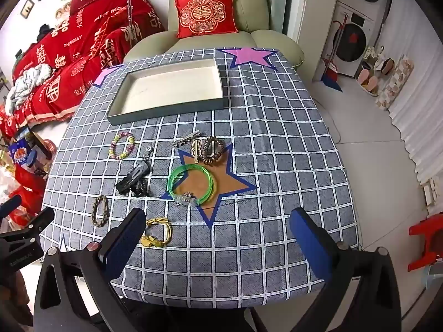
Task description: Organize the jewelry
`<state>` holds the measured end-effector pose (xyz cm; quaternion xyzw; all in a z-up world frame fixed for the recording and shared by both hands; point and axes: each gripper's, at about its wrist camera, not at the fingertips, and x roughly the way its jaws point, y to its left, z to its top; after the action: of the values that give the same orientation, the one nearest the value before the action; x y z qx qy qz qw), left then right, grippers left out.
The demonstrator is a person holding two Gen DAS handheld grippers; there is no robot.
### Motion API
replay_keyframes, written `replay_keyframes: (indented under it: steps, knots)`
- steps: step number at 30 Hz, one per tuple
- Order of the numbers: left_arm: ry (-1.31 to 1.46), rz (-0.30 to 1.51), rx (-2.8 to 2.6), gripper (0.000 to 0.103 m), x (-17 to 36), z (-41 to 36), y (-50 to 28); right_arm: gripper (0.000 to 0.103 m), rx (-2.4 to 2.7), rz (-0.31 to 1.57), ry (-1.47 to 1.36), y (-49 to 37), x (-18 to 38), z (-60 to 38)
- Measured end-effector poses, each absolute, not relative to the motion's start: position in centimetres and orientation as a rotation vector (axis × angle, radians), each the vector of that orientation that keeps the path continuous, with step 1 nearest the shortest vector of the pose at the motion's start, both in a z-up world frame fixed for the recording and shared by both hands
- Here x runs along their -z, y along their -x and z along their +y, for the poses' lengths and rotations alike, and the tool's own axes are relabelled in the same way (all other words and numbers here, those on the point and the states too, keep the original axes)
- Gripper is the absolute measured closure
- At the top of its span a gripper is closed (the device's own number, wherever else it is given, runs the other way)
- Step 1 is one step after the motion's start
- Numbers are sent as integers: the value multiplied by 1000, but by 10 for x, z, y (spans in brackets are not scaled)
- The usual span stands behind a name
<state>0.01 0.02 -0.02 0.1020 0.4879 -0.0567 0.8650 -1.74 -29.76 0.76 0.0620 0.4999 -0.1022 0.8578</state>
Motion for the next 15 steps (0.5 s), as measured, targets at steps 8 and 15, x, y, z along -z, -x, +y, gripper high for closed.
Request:
replay_keyframes:
  steps: [8,15]
  knots:
    - [-187,1021,137,0,-6,3,-1,0,214,1045,-135,21,-12,-295]
    - [-147,998,141,0,-7,10,3,0,208,1026,-126,24,-16,-292]
